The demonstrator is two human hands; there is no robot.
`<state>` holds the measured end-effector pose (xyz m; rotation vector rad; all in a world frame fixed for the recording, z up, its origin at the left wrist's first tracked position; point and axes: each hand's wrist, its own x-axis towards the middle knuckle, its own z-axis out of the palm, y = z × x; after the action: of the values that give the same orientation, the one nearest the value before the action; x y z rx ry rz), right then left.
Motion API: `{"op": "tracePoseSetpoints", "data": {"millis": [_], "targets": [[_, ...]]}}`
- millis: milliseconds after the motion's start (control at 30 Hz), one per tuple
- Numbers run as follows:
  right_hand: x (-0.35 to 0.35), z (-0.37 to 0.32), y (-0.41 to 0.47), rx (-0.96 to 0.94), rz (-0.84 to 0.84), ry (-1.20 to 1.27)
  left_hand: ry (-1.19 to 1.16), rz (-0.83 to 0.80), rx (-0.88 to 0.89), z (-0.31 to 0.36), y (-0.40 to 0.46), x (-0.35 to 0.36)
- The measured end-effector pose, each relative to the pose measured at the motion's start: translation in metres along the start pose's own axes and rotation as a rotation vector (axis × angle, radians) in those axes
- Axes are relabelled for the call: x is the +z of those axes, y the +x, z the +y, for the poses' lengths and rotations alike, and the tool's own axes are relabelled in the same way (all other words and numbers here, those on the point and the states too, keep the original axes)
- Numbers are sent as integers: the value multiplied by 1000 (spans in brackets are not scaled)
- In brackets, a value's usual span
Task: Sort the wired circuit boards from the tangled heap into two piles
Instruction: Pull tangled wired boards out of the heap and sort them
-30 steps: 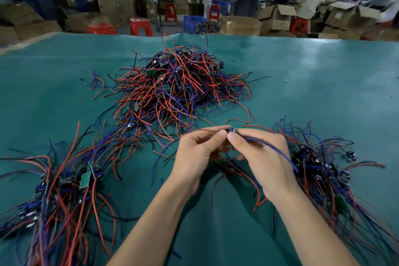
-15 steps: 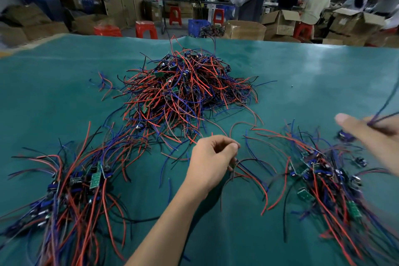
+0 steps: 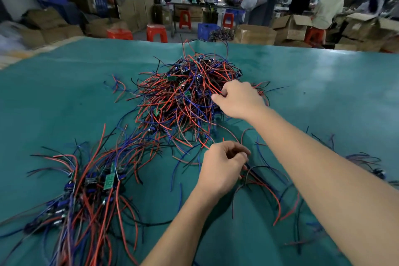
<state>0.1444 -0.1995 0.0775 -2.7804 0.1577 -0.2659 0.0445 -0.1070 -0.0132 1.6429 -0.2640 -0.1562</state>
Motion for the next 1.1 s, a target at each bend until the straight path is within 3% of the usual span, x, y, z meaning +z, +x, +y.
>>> {"op": "tracePoseSetpoints", "data": {"millis": [300,467,600,733,900,1033,1100], "targets": [[5,21,-10,195,-13,658,-82,10,-43,4,0,-2],[-14,58,-81,201,55,895,-374,117,-104,11,2,-4],[-12,72,-135,99,25,834,-541,150,-158,16,2,-6],[-5,66,-153,-62,-279,688,-486,143,-149,16,0,-5],[3,60,-157,-194,-548,788,-427,157,-133,12,-2,-6],[6,68,-154,-178,-556,687,-447,142,-96,10,-2,-4],[11,72,-151,-101,-397,683,-354,161,-40,7,-1,-5]]}}
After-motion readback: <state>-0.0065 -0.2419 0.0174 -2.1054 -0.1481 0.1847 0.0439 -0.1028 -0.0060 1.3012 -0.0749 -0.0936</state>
